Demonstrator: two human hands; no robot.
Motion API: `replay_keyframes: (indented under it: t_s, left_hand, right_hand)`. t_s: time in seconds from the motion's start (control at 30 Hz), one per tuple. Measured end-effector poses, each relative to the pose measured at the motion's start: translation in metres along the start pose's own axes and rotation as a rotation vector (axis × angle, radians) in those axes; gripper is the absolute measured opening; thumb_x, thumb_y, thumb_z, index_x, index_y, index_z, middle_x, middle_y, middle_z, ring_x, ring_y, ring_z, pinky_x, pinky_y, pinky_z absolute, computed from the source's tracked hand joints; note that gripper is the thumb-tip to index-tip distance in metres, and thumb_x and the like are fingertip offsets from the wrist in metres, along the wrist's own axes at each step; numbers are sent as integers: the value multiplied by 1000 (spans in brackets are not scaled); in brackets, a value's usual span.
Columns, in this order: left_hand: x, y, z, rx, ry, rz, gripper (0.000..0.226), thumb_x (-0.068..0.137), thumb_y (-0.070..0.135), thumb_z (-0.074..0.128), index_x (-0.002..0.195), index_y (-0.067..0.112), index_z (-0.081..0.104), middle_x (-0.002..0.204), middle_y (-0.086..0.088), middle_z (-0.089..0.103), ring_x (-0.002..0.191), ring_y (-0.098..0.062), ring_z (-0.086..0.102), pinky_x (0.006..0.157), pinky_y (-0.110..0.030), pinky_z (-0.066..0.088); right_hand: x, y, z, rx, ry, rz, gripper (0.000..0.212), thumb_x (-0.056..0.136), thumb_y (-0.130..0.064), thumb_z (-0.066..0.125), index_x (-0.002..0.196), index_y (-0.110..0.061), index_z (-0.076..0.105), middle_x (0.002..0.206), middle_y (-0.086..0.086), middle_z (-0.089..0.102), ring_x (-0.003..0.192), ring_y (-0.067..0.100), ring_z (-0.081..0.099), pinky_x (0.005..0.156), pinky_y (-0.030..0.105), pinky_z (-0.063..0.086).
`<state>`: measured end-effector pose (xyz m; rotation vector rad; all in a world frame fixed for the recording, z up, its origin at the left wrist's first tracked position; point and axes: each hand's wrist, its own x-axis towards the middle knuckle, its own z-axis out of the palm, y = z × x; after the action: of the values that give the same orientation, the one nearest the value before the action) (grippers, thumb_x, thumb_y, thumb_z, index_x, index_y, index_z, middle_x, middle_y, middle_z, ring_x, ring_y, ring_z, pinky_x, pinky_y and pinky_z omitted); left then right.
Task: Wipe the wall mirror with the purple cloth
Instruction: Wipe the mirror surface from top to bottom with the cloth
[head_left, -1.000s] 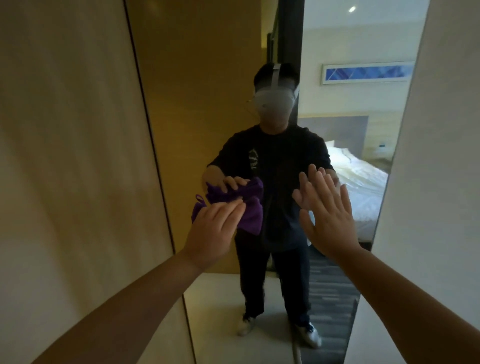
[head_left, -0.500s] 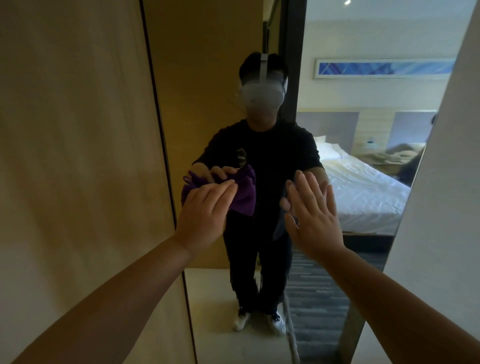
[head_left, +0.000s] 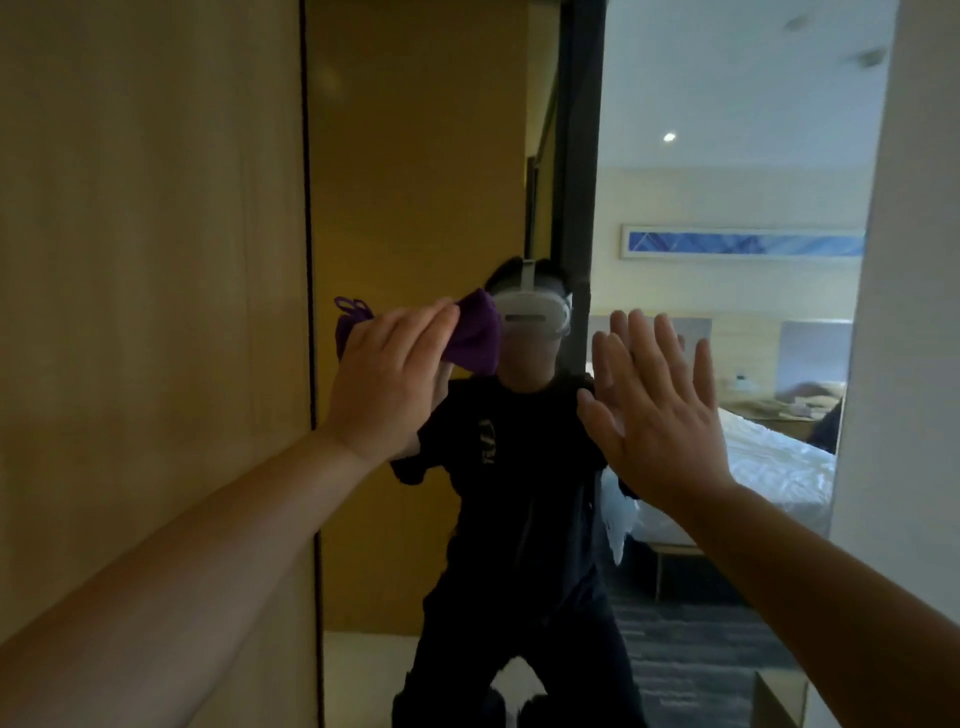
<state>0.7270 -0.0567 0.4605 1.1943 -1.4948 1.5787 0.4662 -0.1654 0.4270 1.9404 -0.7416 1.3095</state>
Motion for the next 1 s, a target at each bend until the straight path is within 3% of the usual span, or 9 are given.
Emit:
replay_keyframes:
  t_s: [0.1,0.27,0.5,0.7,0.83,0.9,1.0]
  left_hand:
    - [-15,12,-1,35,-6,6,40,103,26,50,135,2,54,135,-14,59,114,-35,57,93,-49,45]
    - [-40,34,-6,22,-56,-60,50,104,32,31,137,3,53,137,-13,57,119,-35,55,98,-49,42]
    - [-41,38,-9,22,33,-109,45,100,24,37,137,2,52,135,-14,58,117,-33,55,100,-46,42]
    - [35,-4,-13,67,37,-122,44,99,19,39,140,3,48,140,-14,54,127,-33,50,107,-47,38]
    - [93,-39,-15,108,-99,-107,48,105,21,39,151,11,34,158,-7,34,146,-28,29,118,-48,25]
    - [98,-51,-9,91,-186,-104,52,107,28,34,156,14,24,164,-3,21,151,-23,16,123,-45,16]
    - [77,-54,-4,83,-191,-47,55,107,32,31,157,13,19,165,-4,14,152,-20,11,124,-42,12]
  right_hand:
    - [-20,1,15,-60,-89,35,67,103,-51,26,158,-14,19,167,10,5,154,26,-8,124,49,-8]
    - [-28,2,27,-62,-49,76,70,101,-56,16,158,-16,18,168,8,5,154,24,-8,123,51,-5]
    - [-28,3,31,-119,-8,70,70,101,-57,13,158,-16,16,168,8,6,154,27,-4,124,54,0]
    - [-25,6,36,-96,24,61,72,100,-58,12,157,-16,20,167,8,9,154,26,-3,124,54,3]
    - [-28,7,40,-86,85,45,71,101,-56,14,155,-13,29,165,11,18,154,27,5,123,54,7]
    - [-28,7,40,-78,106,46,70,101,-55,17,154,-12,32,164,12,22,154,29,10,122,55,8]
    - [-28,8,42,-92,108,35,72,100,-57,14,154,-13,29,165,11,21,154,28,9,122,53,6]
